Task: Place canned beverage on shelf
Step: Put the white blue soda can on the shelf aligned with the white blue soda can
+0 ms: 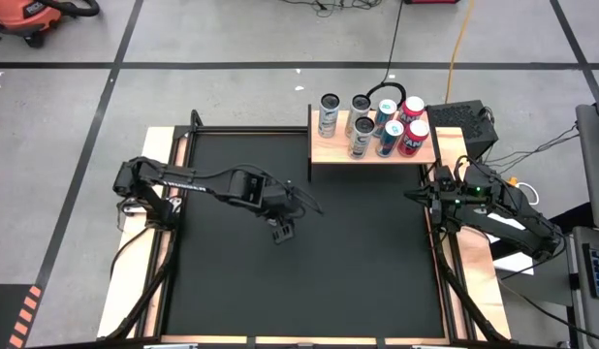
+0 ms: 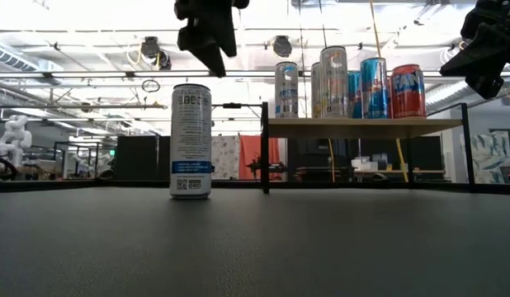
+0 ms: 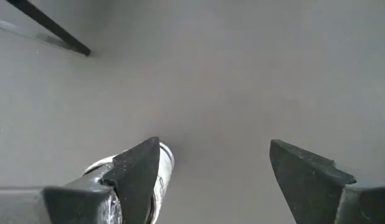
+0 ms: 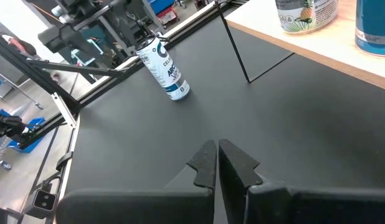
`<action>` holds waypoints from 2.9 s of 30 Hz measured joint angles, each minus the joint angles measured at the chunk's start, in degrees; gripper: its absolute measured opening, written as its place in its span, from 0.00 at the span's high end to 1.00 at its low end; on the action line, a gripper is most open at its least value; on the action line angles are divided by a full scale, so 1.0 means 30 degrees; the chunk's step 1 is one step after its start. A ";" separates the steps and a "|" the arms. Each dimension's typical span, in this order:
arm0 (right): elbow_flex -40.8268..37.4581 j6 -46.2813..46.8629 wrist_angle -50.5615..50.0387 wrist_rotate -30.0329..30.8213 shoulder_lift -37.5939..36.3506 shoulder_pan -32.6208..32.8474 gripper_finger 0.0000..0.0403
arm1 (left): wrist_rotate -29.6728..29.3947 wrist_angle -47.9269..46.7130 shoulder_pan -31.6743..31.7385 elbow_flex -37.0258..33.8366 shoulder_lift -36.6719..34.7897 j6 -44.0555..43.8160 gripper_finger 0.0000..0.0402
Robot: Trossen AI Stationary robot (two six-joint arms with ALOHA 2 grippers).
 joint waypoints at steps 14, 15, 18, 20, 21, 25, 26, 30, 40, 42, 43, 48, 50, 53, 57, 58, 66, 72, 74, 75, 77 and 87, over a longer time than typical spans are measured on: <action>0.0000 0.0000 -0.0007 -0.0007 0.0001 -0.0001 1.00 | -0.1713 -0.2674 0.1002 -0.0022 0.0132 -0.0005 0.26; 0.0000 0.0000 -0.0007 -0.0006 0.0000 -0.0006 1.00 | -0.1695 -0.2595 0.1080 -0.0022 0.0180 0.0005 0.26; 0.0000 0.0000 -0.0005 -0.0007 0.0000 -0.0003 1.00 | -0.1599 -0.2994 0.1230 -0.0022 0.0214 -0.0007 0.26; 0.0000 0.0000 -0.0007 -0.0007 0.0000 -0.0007 1.00 | -0.1597 -0.3086 0.1246 -0.0021 0.0356 -0.0007 0.26; 0.0000 0.0000 -0.0007 -0.0007 0.0000 -0.0007 1.00 | -0.1590 -0.3095 0.1246 -0.0018 0.0436 -0.0007 0.26; 0.0000 0.0000 -0.0007 -0.0007 0.0001 -0.0006 1.00 | -0.1042 -0.3344 0.1180 0.0018 0.0533 -0.0011 0.26; 0.0000 -0.0002 -0.0007 -0.0007 0.0002 -0.0002 1.00 | -0.1028 -0.3358 0.1117 0.0022 0.0574 -0.0005 0.26; 0.0000 0.0000 -0.0007 -0.0007 0.0003 -0.0003 1.00 | -0.0844 -0.3356 0.0873 0.0022 0.0597 -0.0007 0.26; 0.0000 0.0000 -0.0015 -0.0007 0.0000 -0.0004 1.00 | -0.0619 -0.3447 0.0503 0.0015 0.0605 -0.0404 0.26; 0.0000 0.0000 -0.0012 -0.0007 0.0000 -0.0007 1.00 | -0.0607 -0.3592 0.0503 0.0015 0.0605 -0.0451 0.26; 0.0000 -0.0001 -0.0014 -0.0007 0.0001 0.0000 1.00 | -0.0607 -0.3713 0.0495 0.0015 0.0603 -0.0450 0.26; 0.0000 -0.0005 -0.0015 -0.0007 0.0002 -0.0002 1.00 | -0.0645 -0.3716 0.0503 0.0007 0.0568 -0.0012 0.26; 0.0000 -0.0005 -0.0015 -0.0007 0.0007 -0.0007 1.00 | -0.0738 -0.3653 0.0600 0.0000 0.0568 0.0002 0.26; 0.0000 0.0000 -0.0015 -0.0007 0.0000 0.0000 1.00 | -0.0734 -0.3392 0.0721 -0.0015 0.0575 0.0008 0.26; 0.0000 -0.0007 -0.0013 -0.0007 0.0000 -0.0007 1.00 | -0.0883 -0.3235 0.0699 -0.0022 0.0575 0.0011 0.26; 0.0000 -0.0007 -0.0012 -0.0007 0.0003 -0.0004 1.00 | -0.0925 -0.3235 0.0700 -0.0027 0.0575 0.0008 0.26; 0.0000 -0.0007 -0.0008 -0.0007 0.0000 0.0000 1.00 | -0.1022 -0.3183 0.0714 -0.0024 0.0575 0.0015 0.26; 0.0000 -0.0013 -0.0015 -0.0007 0.0000 0.0000 1.00 | -0.0971 -0.3428 0.0699 0.0965 0.0612 0.0022 0.26; 0.0000 -0.0034 -0.0013 -0.0007 0.0003 0.0000 1.00 | -0.1013 -0.3579 0.0699 0.1467 0.0609 0.0030 0.26; 0.0000 -0.0044 -0.0015 -0.0007 0.0002 0.0000 1.00 | -0.1188 -0.3935 0.0699 0.1722 0.0609 0.0042 0.26; 0.0000 -0.0066 -0.0015 -0.0015 0.0000 0.0000 1.00 | -0.2070 -0.5228 0.0707 0.2164 0.0612 0.0044 0.26; 0.0000 -0.0073 -0.0015 -0.0022 0.0007 0.0000 1.00 | -0.2022 -0.7358 0.1701 0.2273 0.0605 0.0023 0.26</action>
